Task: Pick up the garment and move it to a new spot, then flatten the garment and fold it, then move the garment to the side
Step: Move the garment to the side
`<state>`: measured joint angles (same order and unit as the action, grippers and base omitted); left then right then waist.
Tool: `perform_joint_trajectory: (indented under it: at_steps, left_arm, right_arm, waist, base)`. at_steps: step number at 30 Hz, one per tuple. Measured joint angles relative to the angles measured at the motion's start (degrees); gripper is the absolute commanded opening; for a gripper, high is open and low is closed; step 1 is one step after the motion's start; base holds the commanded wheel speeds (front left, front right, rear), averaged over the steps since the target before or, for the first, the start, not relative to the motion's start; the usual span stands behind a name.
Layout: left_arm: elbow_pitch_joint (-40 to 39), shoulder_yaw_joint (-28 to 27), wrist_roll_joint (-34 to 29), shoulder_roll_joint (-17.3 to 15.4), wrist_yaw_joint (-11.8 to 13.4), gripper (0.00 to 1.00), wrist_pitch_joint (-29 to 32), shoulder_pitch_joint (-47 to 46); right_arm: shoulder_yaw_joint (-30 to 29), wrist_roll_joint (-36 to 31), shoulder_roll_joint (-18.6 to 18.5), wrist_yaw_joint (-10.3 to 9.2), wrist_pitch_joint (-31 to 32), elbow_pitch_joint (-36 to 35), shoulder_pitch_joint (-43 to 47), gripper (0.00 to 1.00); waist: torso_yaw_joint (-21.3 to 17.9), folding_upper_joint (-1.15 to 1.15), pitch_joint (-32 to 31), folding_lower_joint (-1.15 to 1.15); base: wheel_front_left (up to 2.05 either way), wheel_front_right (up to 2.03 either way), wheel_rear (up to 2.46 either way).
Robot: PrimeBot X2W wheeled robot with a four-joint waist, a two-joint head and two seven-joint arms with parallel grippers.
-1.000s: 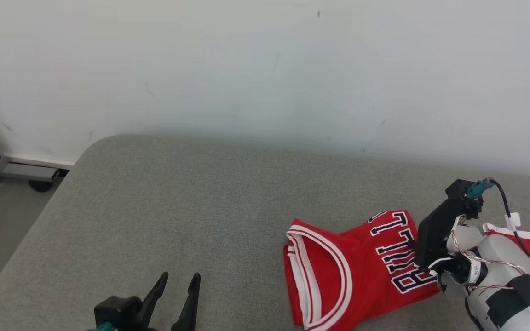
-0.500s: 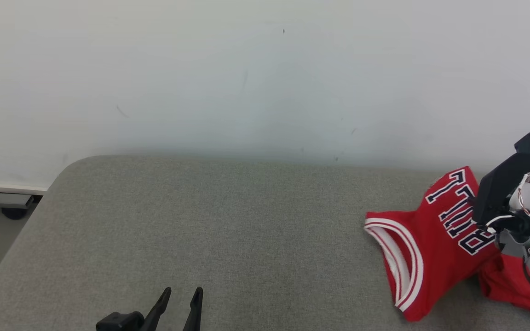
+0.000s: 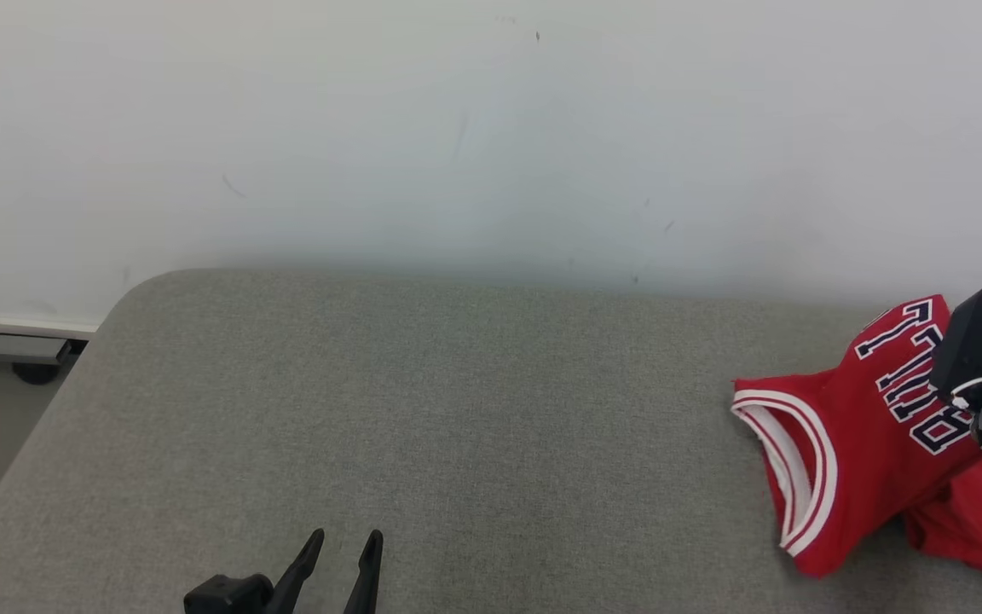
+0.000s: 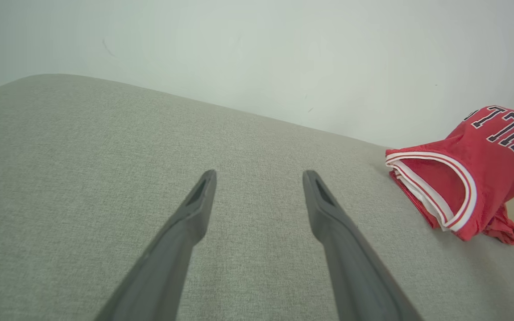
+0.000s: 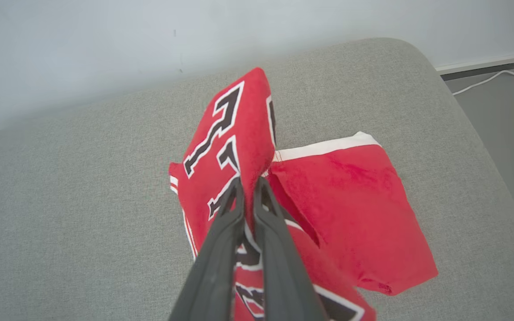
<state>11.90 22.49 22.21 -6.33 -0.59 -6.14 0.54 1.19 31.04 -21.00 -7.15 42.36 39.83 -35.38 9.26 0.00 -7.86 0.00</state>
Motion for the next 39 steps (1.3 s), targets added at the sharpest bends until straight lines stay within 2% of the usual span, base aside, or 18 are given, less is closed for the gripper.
perform_joint_trajectory:
  at_steps: [9,18,24,28,31,34,39]
  left_arm:
    - [0.0,0.2,0.0,-0.5,-0.5,1.0,0.1,-1.0]
    - [-0.5,-0.2,-0.1,-1.2,-0.4,1.0,0.1,-1.0]
    - [-1.3,-0.3,-0.4,-2.0,-0.4,1.0,0.6,-1.0]
    - [-1.9,-0.2,-0.6,-2.6,-0.4,1.0,1.3,-1.0]
    - [-2.3,0.3,-0.8,-2.7,-0.4,1.0,1.7,-1.1]
    - [-2.9,0.6,-1.0,-2.7,-0.5,1.0,2.1,-2.1]
    - [-3.3,0.7,-1.2,-2.9,-0.5,1.0,2.6,-2.2]
  right_arm:
    - [-2.3,-3.7,-0.4,0.0,0.2,-0.8,-1.6,0.0]
    - [-3.4,-6.4,-1.1,0.0,3.5,-4.4,-0.9,0.0]
    - [-5.0,-10.2,-3.9,0.0,4.1,-5.1,1.0,0.0]
    - [-6.1,-11.9,-4.4,0.0,4.0,-5.3,1.5,0.0]
    - [-6.1,-13.7,-5.4,0.0,4.0,-5.4,2.9,0.0]
    - [-6.1,-16.2,-8.1,0.0,3.4,-5.3,4.6,0.0]
    - [-5.7,-17.9,-9.2,0.0,1.7,-5.1,4.9,0.0]
  waist:
    - [1.3,0.0,0.7,0.0]
    - [1.5,0.0,1.4,0.0]
    - [1.1,0.0,2.0,0.0]
    - [0.8,0.0,2.7,0.0]
    - [0.8,0.0,3.5,0.0]
    - [1.1,0.01,4.5,0.0]
    - [1.6,0.0,5.7,0.01]
  base:
    - [0.0,0.0,0.0]
    - [0.0,0.0,0.0]
    - [0.0,0.0,0.0]
    - [0.0,0.0,0.0]
    - [0.0,0.0,0.0]
    - [0.0,0.0,0.0]
    - [0.0,0.0,0.0]
